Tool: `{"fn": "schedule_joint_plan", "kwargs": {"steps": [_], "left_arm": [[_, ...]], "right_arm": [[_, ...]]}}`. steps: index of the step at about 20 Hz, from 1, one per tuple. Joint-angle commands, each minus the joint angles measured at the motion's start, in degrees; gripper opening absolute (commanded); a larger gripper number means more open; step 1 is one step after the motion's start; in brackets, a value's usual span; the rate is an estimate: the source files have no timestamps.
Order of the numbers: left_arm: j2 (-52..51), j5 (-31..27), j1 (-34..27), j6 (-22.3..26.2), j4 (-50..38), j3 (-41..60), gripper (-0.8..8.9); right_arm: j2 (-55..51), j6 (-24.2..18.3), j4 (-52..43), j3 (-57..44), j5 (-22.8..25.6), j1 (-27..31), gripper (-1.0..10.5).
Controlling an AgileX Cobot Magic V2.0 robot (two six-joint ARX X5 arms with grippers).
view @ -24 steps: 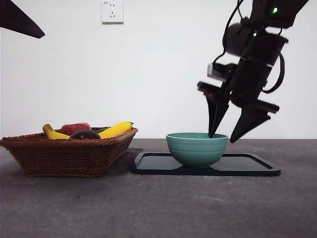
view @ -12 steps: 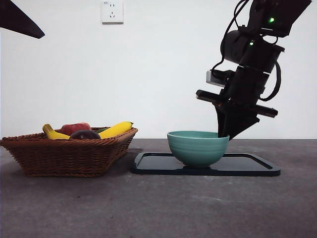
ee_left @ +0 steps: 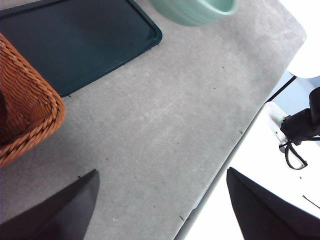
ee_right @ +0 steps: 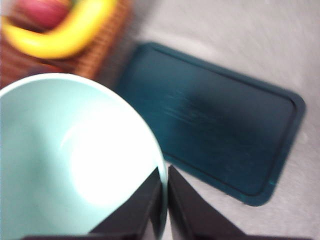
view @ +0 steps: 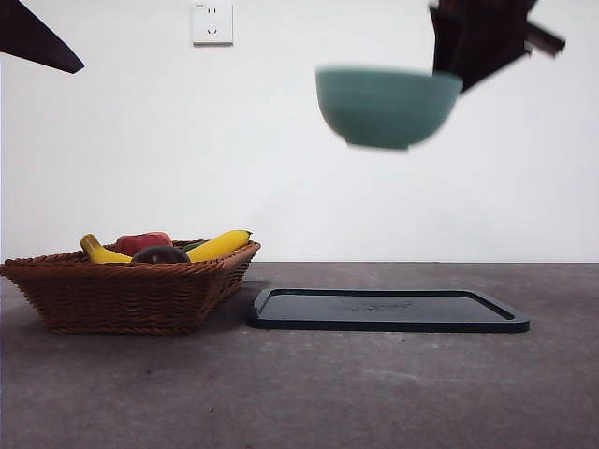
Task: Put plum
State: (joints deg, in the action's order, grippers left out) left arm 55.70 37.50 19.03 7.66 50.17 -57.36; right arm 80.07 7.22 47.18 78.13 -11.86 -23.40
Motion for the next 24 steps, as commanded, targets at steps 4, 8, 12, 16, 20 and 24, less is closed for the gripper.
{"fn": "schedule_joint_plan", "kwargs": {"steps": [4, 8, 12, 16, 20, 24], "left_arm": [[0.4, 0.3, 0.2, 0.7, -0.3, -1.2, 4.01], [0.4, 0.3, 0.2, 0.7, -0.3, -1.2, 4.01], [0.4, 0.3, 0.2, 0.7, -0.3, -1.2, 4.01], [0.4, 0.2, 0.2, 0.7, -0.3, -1.2, 4.01], [0.4, 0.3, 0.2, 0.7, -0.4, -1.2, 4.01], [0.4, 0.2, 0.2, 0.7, -0.3, -1.2, 4.01]], "right_arm": [[-6.7, -0.7, -1.9, -9.4, 0.3, -4.6, 0.1], [-7.2, 0.4, -7.1, -18.4, 0.4, -7.1, 0.1], [-7.1, 2.7, -14.3, -26.4, 0.5, -9.2, 0.1], [-5.6, 3.3, -17.4, -31.4, 3.1, -11.1, 0.1], [-2.0, 3.3, -20.1, -32.5, 3.2, -11.5, 0.1], [0.4, 3.3, -20.3, -32.5, 3.1, -11.5, 0.1]]}}
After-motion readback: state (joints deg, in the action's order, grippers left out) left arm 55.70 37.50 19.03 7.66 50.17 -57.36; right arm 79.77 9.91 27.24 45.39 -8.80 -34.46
